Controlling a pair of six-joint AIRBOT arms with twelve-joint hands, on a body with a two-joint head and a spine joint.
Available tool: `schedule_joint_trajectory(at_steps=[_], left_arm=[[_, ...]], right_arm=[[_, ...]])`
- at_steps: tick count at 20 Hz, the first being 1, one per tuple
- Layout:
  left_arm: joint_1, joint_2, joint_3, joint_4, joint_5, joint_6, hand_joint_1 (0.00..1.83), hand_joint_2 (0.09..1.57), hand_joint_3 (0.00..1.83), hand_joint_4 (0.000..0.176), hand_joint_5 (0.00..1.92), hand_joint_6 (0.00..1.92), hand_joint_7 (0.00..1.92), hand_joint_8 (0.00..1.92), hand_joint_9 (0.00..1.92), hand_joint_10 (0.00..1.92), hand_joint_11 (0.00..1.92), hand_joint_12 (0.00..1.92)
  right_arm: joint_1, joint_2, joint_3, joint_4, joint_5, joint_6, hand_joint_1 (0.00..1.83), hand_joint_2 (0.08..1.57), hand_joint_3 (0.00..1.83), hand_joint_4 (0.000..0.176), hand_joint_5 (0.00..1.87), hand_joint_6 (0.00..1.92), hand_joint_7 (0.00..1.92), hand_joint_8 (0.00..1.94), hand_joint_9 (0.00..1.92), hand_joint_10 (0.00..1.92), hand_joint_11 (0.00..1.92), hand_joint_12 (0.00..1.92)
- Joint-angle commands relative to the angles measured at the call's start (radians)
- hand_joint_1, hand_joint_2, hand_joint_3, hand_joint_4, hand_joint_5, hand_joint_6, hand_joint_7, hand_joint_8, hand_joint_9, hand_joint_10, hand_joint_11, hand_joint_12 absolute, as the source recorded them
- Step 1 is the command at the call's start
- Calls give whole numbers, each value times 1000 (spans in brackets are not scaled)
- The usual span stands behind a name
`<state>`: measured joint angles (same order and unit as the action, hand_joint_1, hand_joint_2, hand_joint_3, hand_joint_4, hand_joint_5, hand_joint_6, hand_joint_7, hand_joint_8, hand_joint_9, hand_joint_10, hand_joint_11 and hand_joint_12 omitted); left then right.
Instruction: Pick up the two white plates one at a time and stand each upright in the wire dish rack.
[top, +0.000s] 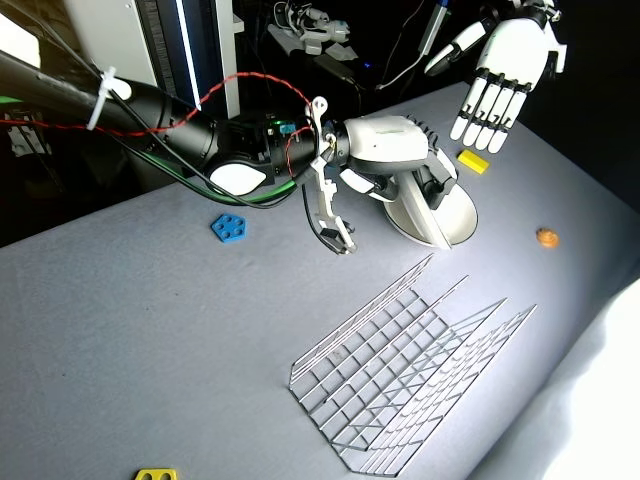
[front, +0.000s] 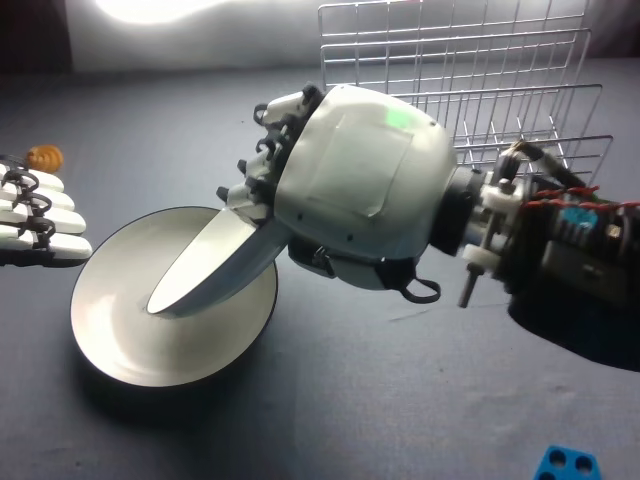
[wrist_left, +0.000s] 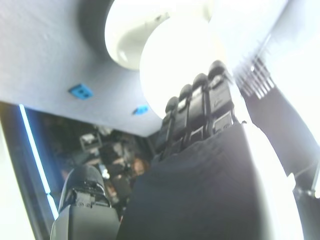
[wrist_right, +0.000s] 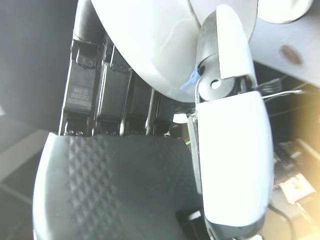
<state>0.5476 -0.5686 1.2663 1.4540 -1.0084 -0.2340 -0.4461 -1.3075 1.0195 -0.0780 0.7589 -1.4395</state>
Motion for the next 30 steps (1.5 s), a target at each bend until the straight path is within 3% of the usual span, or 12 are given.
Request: schedule_joint_trajectory(at_steps=[1, 6, 11, 17, 22, 30], left_arm=[[-6, 11, 5, -70, -40, 10, 0, 1054, 0, 0, 0, 0, 10, 4, 7, 3, 0, 0], [-6, 4, 6, -70, -43, 31, 0, 1060, 3, 0, 0, 0, 3, 1, 0, 0, 0, 0], [-1, -11, 37, -70, -45, 31, 0, 1059, 3, 0, 0, 0, 3, 0, 1, 0, 0, 0], [14, -17, 33, -51, -45, 39, 0, 1040, 0, 0, 0, 0, 1, 0, 0, 0, 0, 0], [0, -16, 14, -13, -45, 62, 0, 1045, 0, 0, 0, 0, 0, 0, 0, 0, 0, 0], [-40, -25, -13, 25, -25, 71, 0, 1044, 0, 0, 0, 0, 0, 0, 0, 0, 0, 0]], right_arm=[[23, 12, -20, -18, 147, 8, 1220, 1114, 0, 26, 967, 1032, 1026, 897, 1202, 10, 748, 1058], [87, 116, -100, -17, 85, 149, 1210, 1133, 1, 17, 928, 1122, 986, 933, 1171, 0, 732, 1101], [194, 212, -152, -17, -43, 337, 1217, 1119, 0, 22, 957, 1066, 1015, 895, 1194, 7, 771, 1090], [319, 295, -163, -17, -239, 529, 1216, 1121, 1, 18, 950, 1084, 1010, 900, 1180, 0, 760, 1030], [393, 352, -162, -17, -288, 636, 1214, 1127, 0, 20, 933, 1099, 1005, 919, 1180, 1, 752, 1022], [463, 417, -138, -17, -344, 894, 1216, 1122, 3, 20, 941, 1088, 1010, 911, 1186, 3, 762, 1005]])
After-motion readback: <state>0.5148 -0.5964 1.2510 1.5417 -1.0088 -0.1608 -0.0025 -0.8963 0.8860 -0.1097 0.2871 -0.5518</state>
